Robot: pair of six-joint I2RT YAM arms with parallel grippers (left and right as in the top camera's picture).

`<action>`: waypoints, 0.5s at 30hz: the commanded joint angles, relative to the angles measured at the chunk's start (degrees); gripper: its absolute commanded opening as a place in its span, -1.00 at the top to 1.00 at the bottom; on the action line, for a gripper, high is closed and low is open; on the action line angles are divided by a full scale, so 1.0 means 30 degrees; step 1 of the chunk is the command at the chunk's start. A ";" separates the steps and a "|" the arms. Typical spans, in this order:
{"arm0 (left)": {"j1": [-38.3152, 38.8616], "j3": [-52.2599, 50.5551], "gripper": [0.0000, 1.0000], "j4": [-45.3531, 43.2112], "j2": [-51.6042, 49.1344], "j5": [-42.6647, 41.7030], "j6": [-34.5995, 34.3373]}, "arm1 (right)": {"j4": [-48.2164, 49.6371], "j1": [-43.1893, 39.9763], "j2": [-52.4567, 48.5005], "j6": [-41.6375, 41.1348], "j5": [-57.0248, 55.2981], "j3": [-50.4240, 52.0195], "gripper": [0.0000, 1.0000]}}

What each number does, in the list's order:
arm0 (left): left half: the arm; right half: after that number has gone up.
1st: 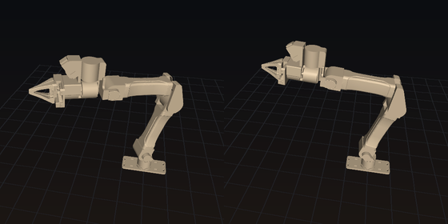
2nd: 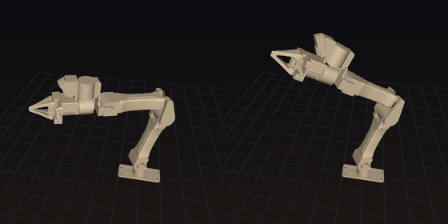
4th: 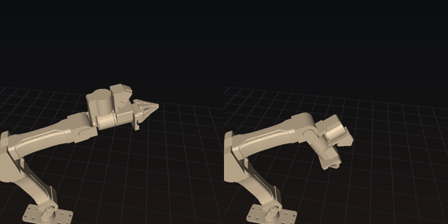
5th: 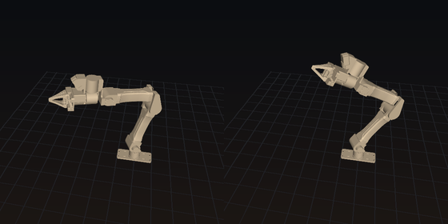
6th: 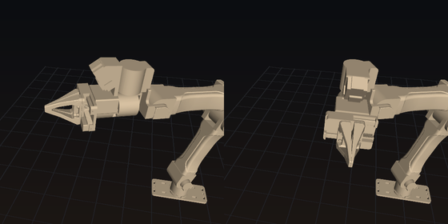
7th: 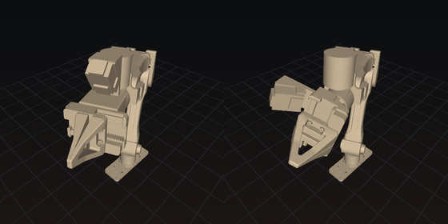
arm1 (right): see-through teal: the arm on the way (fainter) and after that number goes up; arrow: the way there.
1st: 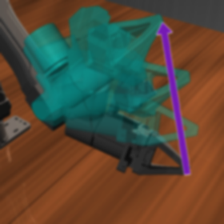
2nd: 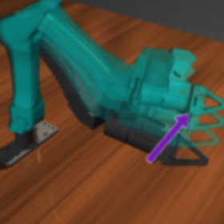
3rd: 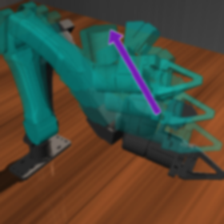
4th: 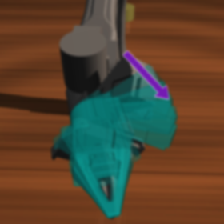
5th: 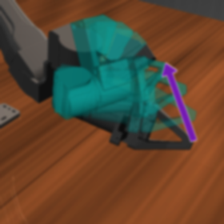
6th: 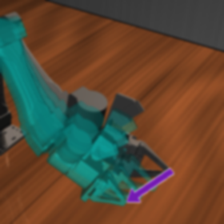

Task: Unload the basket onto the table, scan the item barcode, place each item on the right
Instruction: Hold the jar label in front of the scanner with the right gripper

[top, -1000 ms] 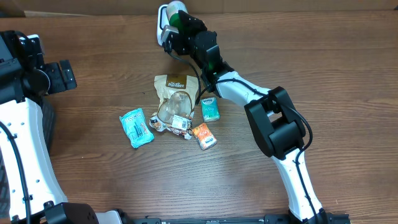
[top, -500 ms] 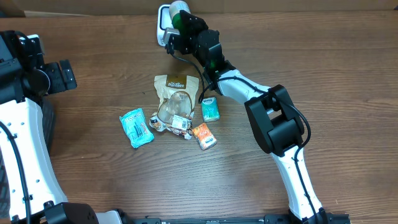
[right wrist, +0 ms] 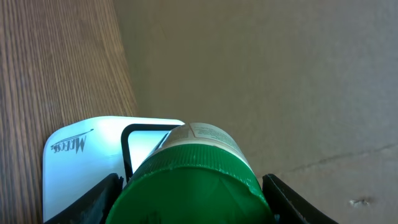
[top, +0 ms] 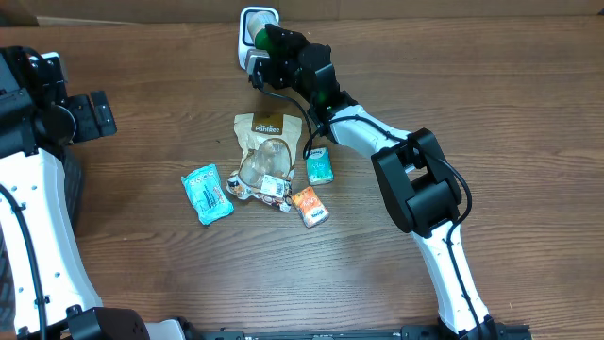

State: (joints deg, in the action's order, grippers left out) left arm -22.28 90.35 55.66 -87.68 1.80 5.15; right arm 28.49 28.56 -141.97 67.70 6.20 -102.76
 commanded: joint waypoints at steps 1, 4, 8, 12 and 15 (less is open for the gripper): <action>-0.0197 -0.0087 -0.99 -0.0058 -0.0022 0.0036 0.0503 | 0.0299 -0.0066 0.0255 0.0102 0.0255 -0.0619 0.17; -0.0197 -0.0087 -0.99 -0.0058 -0.0022 0.0036 0.0503 | 0.0313 -0.0058 0.0255 0.0095 0.0248 -0.0619 0.17; -0.0197 -0.0087 -0.99 -0.0058 -0.0022 0.0036 0.0503 | 0.0342 -0.0058 0.0284 -0.1348 -0.0189 -0.0634 0.17; -0.0197 -0.0087 -0.99 -0.0066 -0.0022 0.0036 0.0503 | 0.1282 -0.0066 0.0474 -0.4277 -0.0350 -0.0809 0.17; -0.0197 -0.0087 -0.99 -0.0058 -0.0022 0.0036 0.0503 | 0.1457 -0.0058 0.0503 -0.6069 -0.0532 -0.1552 0.17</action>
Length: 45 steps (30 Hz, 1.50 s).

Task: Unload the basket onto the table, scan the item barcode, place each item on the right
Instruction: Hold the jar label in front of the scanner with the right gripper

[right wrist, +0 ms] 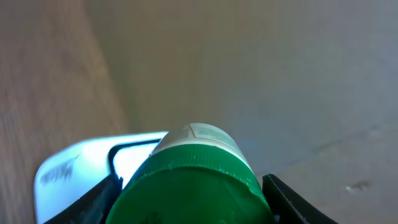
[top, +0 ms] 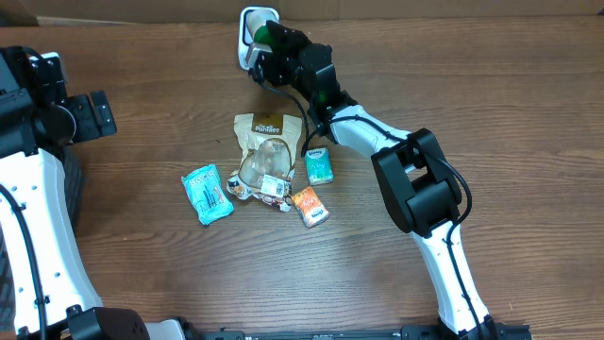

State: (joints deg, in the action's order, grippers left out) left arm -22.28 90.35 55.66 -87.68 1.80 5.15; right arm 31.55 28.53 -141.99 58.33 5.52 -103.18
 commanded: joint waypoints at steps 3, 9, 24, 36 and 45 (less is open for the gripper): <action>-0.0197 -0.0087 -0.99 -0.0066 -0.0022 0.0036 0.0503 | 0.0080 -0.0051 0.0510 -0.4896 -0.0299 -0.2572 0.17; -0.0197 -0.0087 -1.00 -0.0066 -0.0022 0.0036 0.0503 | -0.1290 -0.0058 0.0503 -0.5450 0.0277 -0.3818 0.14; -0.0189 -0.0087 -0.99 -0.0058 -0.0022 0.0036 0.0503 | -0.1800 -0.0153 -0.0685 -0.0233 -0.0940 -0.3818 0.02; -0.0189 -0.0087 -0.99 -0.0058 -0.0022 0.0029 0.0503 | -0.2616 -0.0211 -0.0685 0.3534 -0.1545 -0.3818 -0.01; -0.0197 -0.0087 -0.99 -0.0058 -0.0022 0.0036 0.0503 | -0.2637 -0.0182 0.0168 -0.0940 -0.1100 -0.3818 -0.02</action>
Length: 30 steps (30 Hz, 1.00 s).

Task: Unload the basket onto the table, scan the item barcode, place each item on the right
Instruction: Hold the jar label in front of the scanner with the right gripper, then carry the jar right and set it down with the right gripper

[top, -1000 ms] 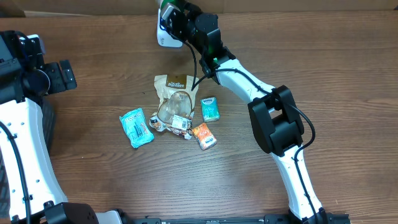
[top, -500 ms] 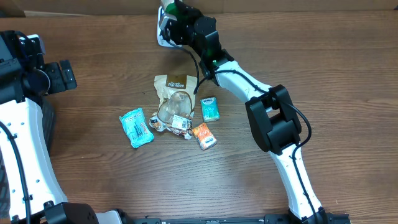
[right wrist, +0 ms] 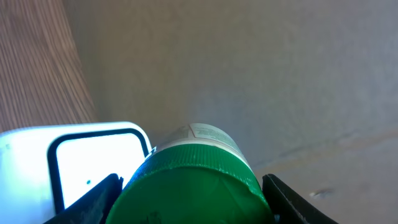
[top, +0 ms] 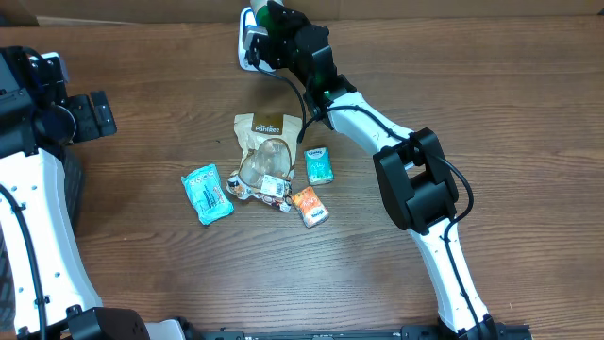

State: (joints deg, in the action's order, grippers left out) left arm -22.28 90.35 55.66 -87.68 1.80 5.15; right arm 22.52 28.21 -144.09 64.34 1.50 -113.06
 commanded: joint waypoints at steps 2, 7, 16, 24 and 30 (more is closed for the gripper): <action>-0.0197 -0.0087 -0.99 -0.0058 -0.0022 0.0036 0.0503 | 0.0197 -0.0066 0.1574 -0.4138 0.0226 -0.0525 -0.02; -0.0189 -0.0087 -0.99 -0.0044 -0.0022 0.0029 0.0503 | -0.2790 0.0087 0.4364 -0.6586 0.0109 -0.0525 -0.01; -0.0189 -0.0087 -0.99 -0.0051 -0.0022 0.0036 0.0503 | -1.3617 -0.0117 1.1322 -1.2043 0.1894 -0.0525 0.16; -0.0189 -0.0087 -0.99 -0.0051 -0.0022 0.0036 0.0503 | -2.5004 -0.1399 1.4331 -1.3529 0.2688 -0.0525 0.08; -0.0189 -0.0087 -0.99 -0.0051 -0.0022 0.0036 0.0503 | -3.0869 -0.3053 1.3566 -1.3522 0.2754 0.1253 0.10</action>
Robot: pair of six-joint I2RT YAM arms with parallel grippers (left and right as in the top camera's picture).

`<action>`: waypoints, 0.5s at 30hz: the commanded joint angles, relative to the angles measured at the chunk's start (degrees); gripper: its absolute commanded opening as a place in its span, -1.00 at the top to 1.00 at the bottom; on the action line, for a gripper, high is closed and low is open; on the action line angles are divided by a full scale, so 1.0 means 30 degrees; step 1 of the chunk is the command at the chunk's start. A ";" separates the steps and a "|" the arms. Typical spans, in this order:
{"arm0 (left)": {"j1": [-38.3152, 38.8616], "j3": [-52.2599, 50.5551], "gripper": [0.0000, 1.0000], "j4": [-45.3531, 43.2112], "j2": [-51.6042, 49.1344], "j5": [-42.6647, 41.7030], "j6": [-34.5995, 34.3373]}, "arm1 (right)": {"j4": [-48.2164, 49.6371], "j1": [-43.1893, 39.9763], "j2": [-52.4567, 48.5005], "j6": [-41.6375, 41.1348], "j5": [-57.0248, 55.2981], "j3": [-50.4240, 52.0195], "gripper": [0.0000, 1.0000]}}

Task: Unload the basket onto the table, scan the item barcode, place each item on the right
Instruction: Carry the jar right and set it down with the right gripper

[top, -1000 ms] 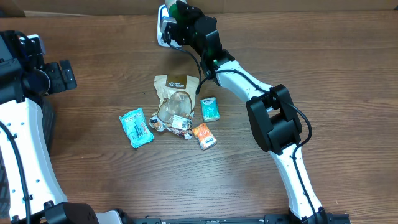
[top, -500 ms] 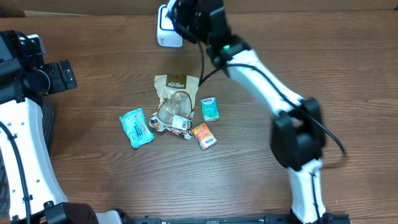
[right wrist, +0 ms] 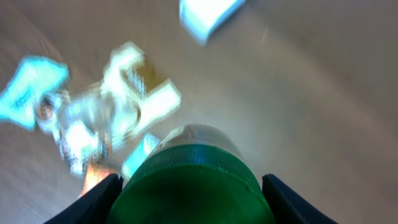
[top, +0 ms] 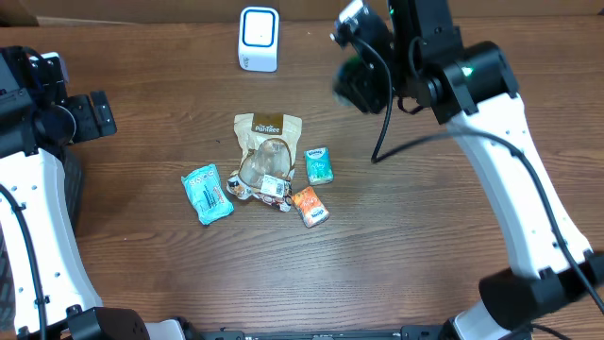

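A white bottle with a green cap (right wrist: pixel 193 180) sits between the fingers of my right gripper (right wrist: pixel 191 190), which is shut on it. In the overhead view the right gripper (top: pixel 360 80) is blurred, raised above the table to the right of the white barcode scanner (top: pixel 258 38). The scanner (right wrist: pixel 208 12) shows as a blurred white shape at the top of the wrist view. My left arm (top: pixel 80 113) rests at the far left edge; its fingers cannot be made out.
A cluster of items lies mid-table: a brown pouch (top: pixel 267 132), a clear bag (top: pixel 264 170), a teal packet (top: pixel 208 194), a small teal box (top: pixel 320 165) and an orange packet (top: pixel 310 206). A black cable (top: pixel 382 123) hangs from the right arm.
My right gripper, with the bottle in it, was right at the scanner's face; now it is away to the right and higher, looking down on the table. The left arm has not moved.
My right gripper held the green-capped bottle close in front of the scanner, then slightly nearer its lit face, then pressed up against it at the table's back edge. Now the bottle is held well clear of the scanner.
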State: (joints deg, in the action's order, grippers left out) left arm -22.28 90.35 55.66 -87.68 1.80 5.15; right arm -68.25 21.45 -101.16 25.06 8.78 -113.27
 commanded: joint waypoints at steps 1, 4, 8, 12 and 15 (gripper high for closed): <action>-0.0189 -0.0087 -0.99 -0.0051 -0.0022 0.0036 0.0503 | -0.0634 -0.1093 -0.0860 -0.0430 0.0328 0.2069 0.07; -0.0197 -0.0087 -0.99 -0.0051 -0.0022 0.0036 0.0503 | 0.0299 -0.2390 -0.1421 -0.1027 0.0328 0.4969 0.05; -0.0197 -0.0087 -0.99 -0.0051 -0.0022 0.0036 0.0503 | 0.2025 -0.4131 -0.2120 -0.1523 0.0109 0.7577 0.02; -0.0189 -0.0087 -0.99 -0.0051 -0.0022 0.0036 0.0503 | 0.3344 -0.6062 -0.2579 -0.2827 0.0109 0.8670 0.00; -0.0189 -0.0087 -0.99 -0.0051 -0.0022 0.0036 0.0503 | 0.3570 -0.7220 -0.2885 -0.2943 0.0102 0.8670 -0.08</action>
State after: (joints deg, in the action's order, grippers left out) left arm -22.28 90.35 55.66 -87.68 1.78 5.15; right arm -58.72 2.98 -110.15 18.85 8.64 -86.85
